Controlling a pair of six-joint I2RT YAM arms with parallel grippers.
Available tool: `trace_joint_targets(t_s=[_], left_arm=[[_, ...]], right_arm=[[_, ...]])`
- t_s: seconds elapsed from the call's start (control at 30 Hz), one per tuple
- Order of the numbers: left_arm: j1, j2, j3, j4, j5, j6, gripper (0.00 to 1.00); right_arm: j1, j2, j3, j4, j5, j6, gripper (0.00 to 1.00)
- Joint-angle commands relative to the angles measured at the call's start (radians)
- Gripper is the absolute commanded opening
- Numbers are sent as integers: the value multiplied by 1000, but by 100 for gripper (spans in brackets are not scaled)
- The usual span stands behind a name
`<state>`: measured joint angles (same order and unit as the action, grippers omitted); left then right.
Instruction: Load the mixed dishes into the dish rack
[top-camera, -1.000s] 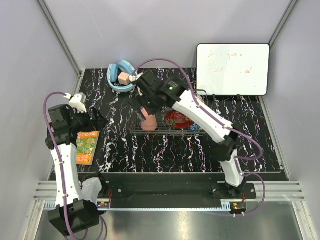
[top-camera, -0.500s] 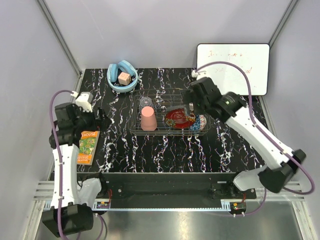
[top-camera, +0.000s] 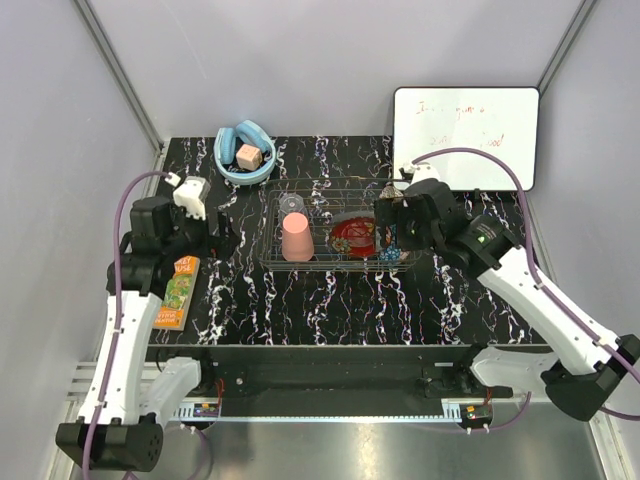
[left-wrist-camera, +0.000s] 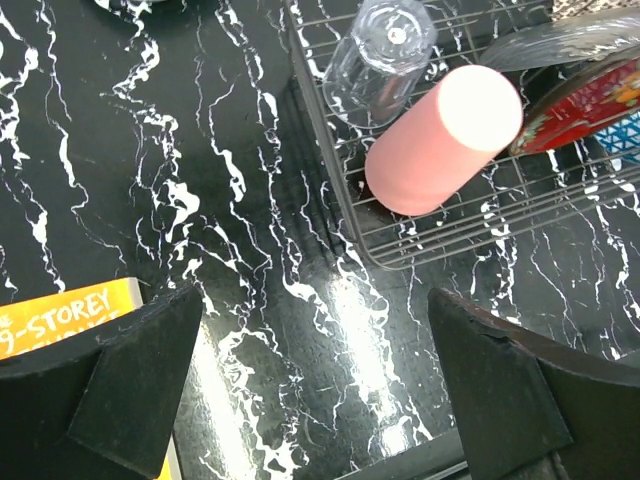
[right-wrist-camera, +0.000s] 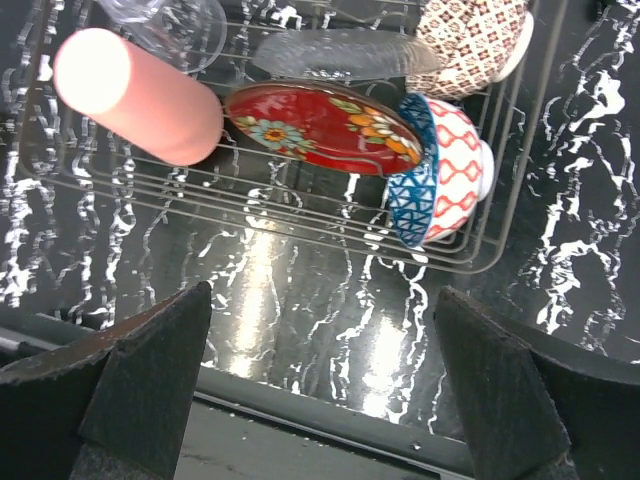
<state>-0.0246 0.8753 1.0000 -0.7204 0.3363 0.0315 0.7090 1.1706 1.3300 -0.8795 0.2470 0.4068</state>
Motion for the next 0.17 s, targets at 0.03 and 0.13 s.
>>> trace_joint_targets(t_s=[0.03,0.13], left_arm=[[-21,-36,26,-31,-29,-8,99],[-23,-45,22,-31,-28,-8,99]], right_arm=[[4,-14,29,43,-40,20,100],[4,-22,31,50,-37,1,100]])
